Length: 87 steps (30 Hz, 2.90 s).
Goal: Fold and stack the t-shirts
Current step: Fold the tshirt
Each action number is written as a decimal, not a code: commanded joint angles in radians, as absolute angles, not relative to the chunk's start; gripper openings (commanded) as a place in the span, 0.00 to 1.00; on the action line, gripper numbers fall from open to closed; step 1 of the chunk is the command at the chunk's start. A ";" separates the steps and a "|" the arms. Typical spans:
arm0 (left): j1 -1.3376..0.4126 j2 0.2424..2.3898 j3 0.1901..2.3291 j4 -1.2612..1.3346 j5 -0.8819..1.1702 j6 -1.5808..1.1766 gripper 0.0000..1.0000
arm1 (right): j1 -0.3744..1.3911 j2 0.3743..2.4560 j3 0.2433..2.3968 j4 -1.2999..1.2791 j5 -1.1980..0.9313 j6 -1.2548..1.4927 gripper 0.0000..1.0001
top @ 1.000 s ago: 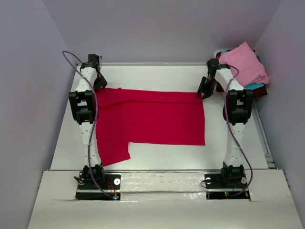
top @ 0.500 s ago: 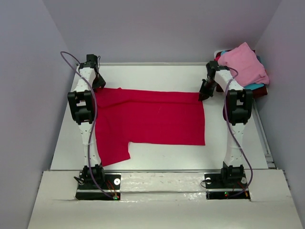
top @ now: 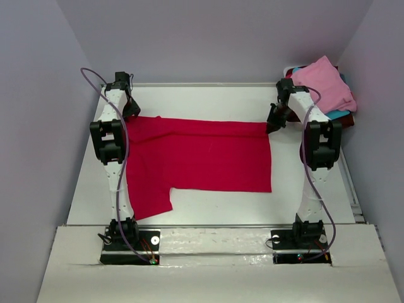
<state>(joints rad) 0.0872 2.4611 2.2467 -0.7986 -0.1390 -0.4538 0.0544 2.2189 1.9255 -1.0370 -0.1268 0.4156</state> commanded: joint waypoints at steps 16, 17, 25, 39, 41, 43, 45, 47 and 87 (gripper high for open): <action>0.092 2.378 2.270 -0.818 -0.141 -0.440 0.55 | 0.066 2.117 1.825 -0.968 -0.123 0.413 0.19; 0.092 2.376 2.269 -0.816 -0.141 -0.442 0.55 | 0.066 2.128 1.848 -0.969 -0.120 0.425 0.20; 0.092 2.364 2.252 -0.815 -0.140 -0.437 0.55 | 0.066 2.267 2.167 -1.069 -0.072 0.448 0.40; 0.092 2.375 2.258 -0.810 -0.133 -0.437 0.55 | 0.075 2.384 2.197 -1.025 -0.106 0.457 0.41; 0.092 2.378 2.261 -0.810 -0.132 -0.439 0.55 | 0.075 2.381 2.175 -1.016 -0.110 0.454 0.41; 0.092 2.379 2.263 -0.808 -0.133 -0.440 0.55 | 0.075 2.375 2.151 -1.009 -0.112 0.454 0.41; 0.092 2.379 2.263 -0.810 -0.133 -0.440 0.55 | 0.075 2.367 2.134 -0.999 -0.112 0.453 0.41; 0.092 2.382 2.264 -0.808 -0.133 -0.440 0.55 | 0.075 2.361 2.114 -0.996 -0.117 0.451 0.40; 0.092 2.390 2.276 -0.810 -0.126 -0.449 0.55 | 0.084 2.220 1.991 -1.032 -0.149 0.411 0.31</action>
<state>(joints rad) 0.0872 2.4538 2.2467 -0.8032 -0.1272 -0.4500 0.0746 2.2837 1.9968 -1.0172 -0.1287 0.4294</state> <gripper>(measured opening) 0.550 0.307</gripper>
